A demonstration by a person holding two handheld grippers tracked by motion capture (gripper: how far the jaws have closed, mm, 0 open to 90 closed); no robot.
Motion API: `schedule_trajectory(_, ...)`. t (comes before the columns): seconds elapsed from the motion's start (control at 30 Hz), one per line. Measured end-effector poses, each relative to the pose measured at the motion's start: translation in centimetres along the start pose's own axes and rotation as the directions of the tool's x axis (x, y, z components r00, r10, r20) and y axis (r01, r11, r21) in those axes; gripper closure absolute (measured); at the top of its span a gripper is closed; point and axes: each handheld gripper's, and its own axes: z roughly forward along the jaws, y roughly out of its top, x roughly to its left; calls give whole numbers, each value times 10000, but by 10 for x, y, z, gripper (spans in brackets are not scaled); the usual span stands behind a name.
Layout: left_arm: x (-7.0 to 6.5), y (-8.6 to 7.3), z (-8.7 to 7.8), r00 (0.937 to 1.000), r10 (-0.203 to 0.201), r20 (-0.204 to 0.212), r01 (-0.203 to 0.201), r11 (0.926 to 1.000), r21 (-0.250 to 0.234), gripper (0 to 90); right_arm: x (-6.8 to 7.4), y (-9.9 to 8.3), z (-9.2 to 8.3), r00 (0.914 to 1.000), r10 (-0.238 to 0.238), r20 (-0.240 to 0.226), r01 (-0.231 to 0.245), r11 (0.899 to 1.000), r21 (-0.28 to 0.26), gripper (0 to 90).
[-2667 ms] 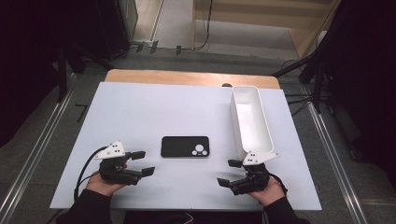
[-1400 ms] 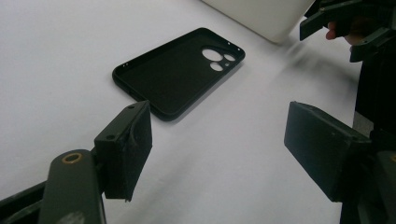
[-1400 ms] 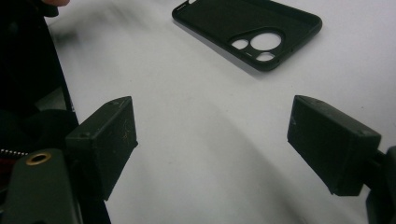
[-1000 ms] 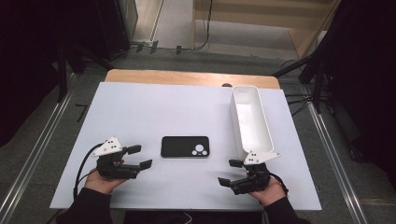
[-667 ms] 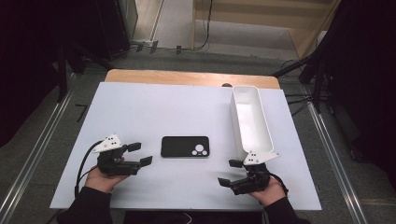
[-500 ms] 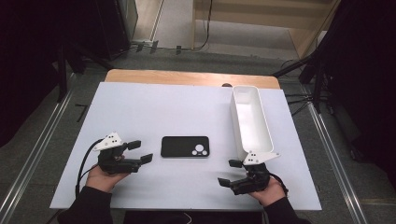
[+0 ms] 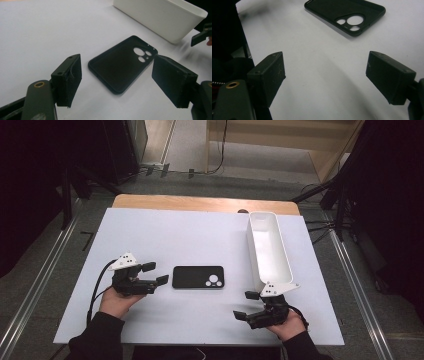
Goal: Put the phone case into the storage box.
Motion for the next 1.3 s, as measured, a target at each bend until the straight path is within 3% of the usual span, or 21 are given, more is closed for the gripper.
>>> schedule_trajectory(0.1,-1,4,3,9998,182,-71,-182,9998,8,240,0,0,0,10000,47,21,-47,10000,26,143)
schedule_trajectory(0.47,0,13,18,9997,230,108,-228,9995,-199,239,0,1,0,10000,12,-31,-12,10000,24,144)
schedule_trajectory(0.7,2,22,35,9987,480,-145,-483,9985,-246,239,0,1,1,10000,-8,-60,8,10000,-3,143)
schedule_trajectory(0.93,8,30,47,9992,346,-198,-352,9988,-346,239,0,1,0,10000,35,-48,-35,10000,24,143)
schedule_trajectory(1.3,9,39,66,9977,610,-291,-623,9970,-456,239,0,1,0,9999,59,-140,-59,10000,0,143)
